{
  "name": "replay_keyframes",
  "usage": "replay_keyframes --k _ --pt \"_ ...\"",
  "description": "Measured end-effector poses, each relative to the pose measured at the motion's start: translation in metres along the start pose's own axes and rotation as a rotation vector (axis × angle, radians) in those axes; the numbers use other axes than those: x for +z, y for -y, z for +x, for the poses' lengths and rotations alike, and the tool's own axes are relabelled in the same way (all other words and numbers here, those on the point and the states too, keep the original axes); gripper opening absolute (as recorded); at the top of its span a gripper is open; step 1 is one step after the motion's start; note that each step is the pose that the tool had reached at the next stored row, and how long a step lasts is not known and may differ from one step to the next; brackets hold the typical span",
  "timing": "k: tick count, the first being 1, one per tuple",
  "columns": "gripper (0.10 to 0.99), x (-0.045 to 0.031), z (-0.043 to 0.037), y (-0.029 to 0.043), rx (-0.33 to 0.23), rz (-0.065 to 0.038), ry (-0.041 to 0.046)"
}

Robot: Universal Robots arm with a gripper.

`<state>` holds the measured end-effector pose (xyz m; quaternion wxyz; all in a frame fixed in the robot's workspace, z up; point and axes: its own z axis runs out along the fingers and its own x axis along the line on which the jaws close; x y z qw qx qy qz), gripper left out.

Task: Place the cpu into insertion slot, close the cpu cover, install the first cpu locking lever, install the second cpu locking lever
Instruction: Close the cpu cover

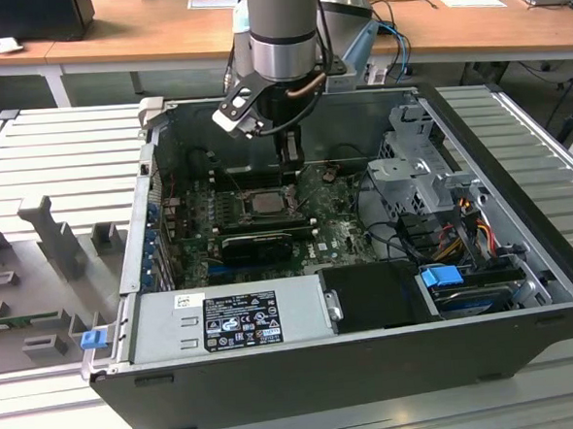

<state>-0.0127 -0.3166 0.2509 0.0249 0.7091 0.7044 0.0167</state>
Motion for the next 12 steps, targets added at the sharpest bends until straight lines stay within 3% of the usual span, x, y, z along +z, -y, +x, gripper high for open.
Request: replay_keyframes --k 8,12 --pt "0.106 -0.0026 0.0 -0.0042 0.0 0.0 0.0023" --pt "0.106 -0.0117 0.0006 -0.0056 0.0 0.0 0.0041"
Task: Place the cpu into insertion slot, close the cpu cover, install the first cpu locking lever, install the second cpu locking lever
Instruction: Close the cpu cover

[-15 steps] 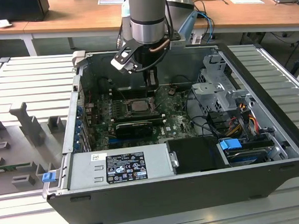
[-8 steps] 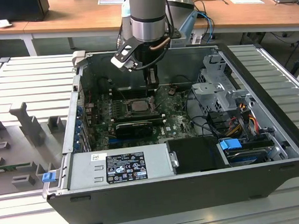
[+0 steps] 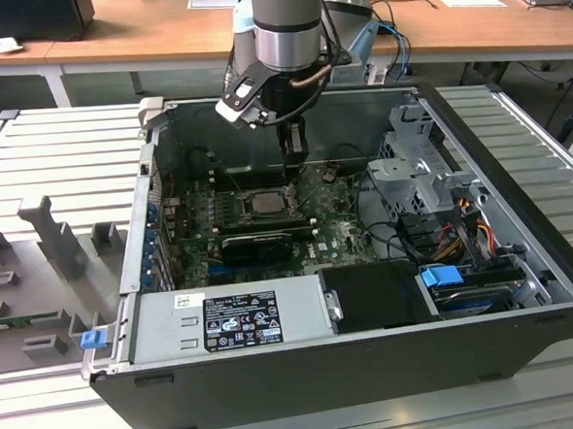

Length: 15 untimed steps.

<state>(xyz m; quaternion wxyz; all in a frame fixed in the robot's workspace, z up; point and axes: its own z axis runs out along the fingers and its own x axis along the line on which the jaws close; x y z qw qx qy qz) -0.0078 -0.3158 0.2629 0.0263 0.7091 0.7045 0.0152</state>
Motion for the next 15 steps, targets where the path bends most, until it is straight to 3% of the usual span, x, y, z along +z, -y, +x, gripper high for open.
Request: replay_keyframes --k 7,15 --pt "0.106 -0.0088 0.0009 -0.0019 0.0 0.0 0.001" --pt "0.106 -0.0113 0.0015 -0.0076 0.0 0.0 0.0014"
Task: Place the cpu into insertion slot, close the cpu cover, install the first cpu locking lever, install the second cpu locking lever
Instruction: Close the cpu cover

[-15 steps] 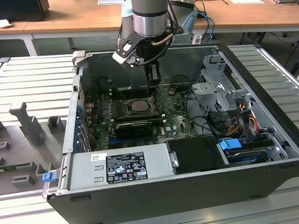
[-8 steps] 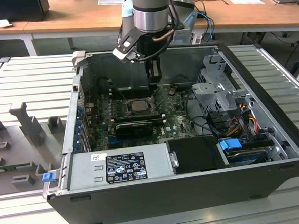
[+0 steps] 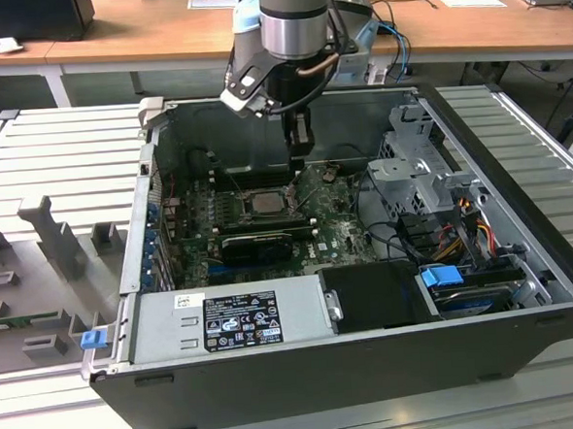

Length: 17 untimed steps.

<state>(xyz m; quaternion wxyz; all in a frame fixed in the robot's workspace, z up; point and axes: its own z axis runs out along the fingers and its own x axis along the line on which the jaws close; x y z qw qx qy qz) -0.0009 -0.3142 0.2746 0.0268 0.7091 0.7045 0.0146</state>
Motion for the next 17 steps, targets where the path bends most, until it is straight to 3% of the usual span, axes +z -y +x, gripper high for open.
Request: replay_keyframes --k 9,13,17 --pt "0.106 -0.0047 0.0003 -0.004 0.0 0.0 -0.0005" --pt "0.106 -0.0045 0.0003 -0.009 0.0 0.0 -0.0002" --pt "0.106 -0.0039 0.0005 -0.0186 0.0 0.0 -0.0003"
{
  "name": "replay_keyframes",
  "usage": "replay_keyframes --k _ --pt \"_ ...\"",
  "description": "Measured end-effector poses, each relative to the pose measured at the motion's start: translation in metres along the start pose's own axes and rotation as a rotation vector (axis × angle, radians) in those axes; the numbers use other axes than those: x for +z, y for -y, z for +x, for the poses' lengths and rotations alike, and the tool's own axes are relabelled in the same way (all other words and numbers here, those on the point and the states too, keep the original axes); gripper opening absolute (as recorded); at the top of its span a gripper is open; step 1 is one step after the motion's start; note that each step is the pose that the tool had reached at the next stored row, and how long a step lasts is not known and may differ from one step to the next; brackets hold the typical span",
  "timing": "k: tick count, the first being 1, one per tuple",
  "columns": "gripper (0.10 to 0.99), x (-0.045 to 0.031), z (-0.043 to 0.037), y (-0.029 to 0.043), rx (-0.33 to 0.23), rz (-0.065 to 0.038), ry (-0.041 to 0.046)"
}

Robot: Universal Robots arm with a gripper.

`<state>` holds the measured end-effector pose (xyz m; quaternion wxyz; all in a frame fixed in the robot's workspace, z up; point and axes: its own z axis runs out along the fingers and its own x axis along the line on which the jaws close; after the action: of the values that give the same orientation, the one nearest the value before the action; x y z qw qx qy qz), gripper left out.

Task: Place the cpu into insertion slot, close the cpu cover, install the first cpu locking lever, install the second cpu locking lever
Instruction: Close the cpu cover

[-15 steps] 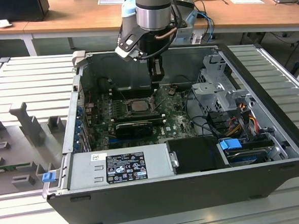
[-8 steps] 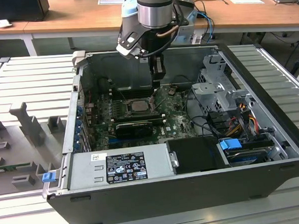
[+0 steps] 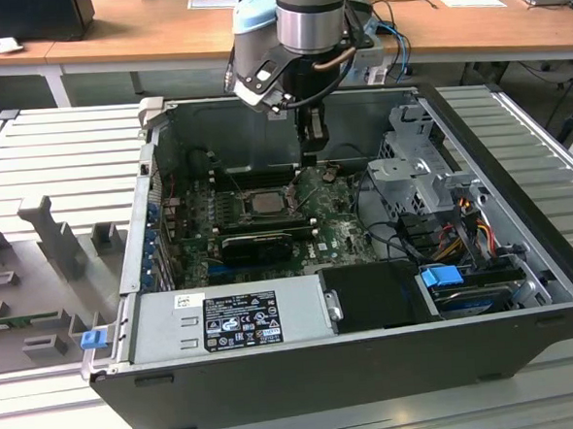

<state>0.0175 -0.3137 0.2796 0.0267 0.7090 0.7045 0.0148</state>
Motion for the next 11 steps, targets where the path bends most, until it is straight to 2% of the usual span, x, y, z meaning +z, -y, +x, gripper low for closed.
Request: replay_keyframes --k 2,3,4,11 --pt "0.106 0.0002 0.0 -0.0028 0.0 0.0 0.0" --pt "0.106 0.0005 0.0001 -0.0082 0.0 0.0 -0.0001" --pt "0.106 0.0006 0.0001 -0.0106 0.0 0.0 -0.0001" --pt "0.106 0.0013 0.0003 -0.0212 -0.001 0.0 -0.0002"
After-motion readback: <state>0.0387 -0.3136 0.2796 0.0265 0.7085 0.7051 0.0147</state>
